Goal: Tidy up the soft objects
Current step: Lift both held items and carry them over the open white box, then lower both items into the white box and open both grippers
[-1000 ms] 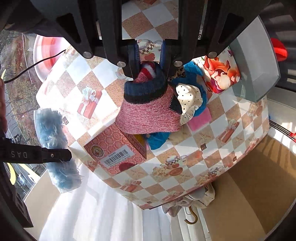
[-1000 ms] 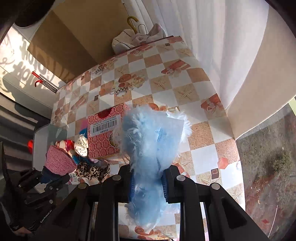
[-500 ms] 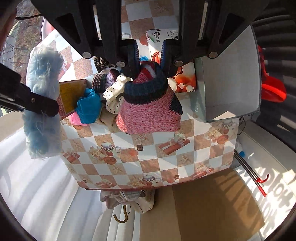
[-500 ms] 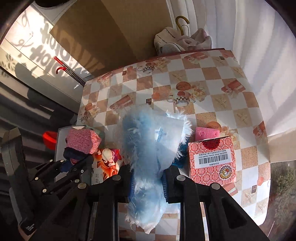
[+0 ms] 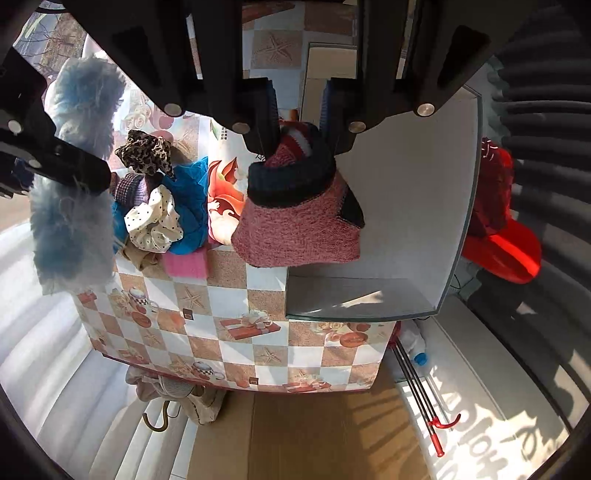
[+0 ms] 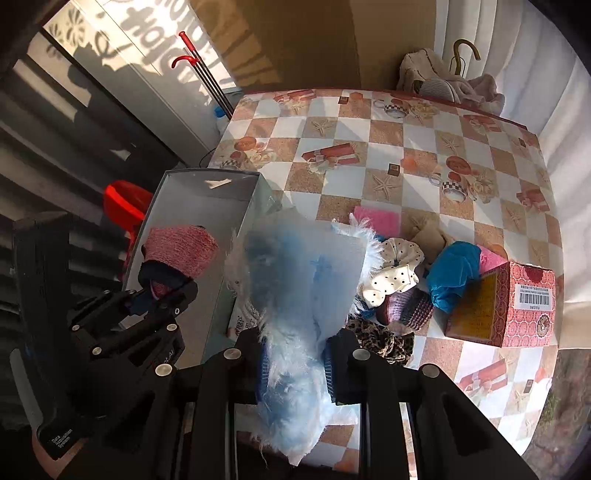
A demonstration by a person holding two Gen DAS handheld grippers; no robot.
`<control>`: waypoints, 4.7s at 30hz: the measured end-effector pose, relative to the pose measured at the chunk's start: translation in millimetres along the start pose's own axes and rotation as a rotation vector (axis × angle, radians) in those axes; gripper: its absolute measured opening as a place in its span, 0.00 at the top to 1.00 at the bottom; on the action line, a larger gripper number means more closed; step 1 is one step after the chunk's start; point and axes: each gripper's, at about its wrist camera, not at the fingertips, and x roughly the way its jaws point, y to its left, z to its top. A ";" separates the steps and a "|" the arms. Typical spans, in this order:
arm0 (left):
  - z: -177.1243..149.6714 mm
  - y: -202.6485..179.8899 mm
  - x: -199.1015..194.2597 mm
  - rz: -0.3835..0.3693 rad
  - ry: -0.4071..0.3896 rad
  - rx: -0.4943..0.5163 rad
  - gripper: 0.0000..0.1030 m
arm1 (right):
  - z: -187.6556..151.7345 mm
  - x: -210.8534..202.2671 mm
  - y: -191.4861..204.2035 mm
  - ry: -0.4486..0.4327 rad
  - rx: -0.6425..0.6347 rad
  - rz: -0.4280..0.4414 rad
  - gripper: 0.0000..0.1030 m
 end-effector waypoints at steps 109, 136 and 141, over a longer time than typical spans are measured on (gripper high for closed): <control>-10.2 137.2 56.1 0.016 0.106 -0.145 0.80 | 34.5 80.0 150.5 0.105 -0.404 -0.021 0.76; 104.6 159.0 73.6 -0.057 0.044 -0.056 0.80 | 116.9 122.0 116.3 0.146 -0.122 -0.035 0.76; 107.9 159.8 79.3 -0.069 0.051 -0.042 0.80 | 117.4 123.5 116.2 0.141 -0.102 -0.034 0.76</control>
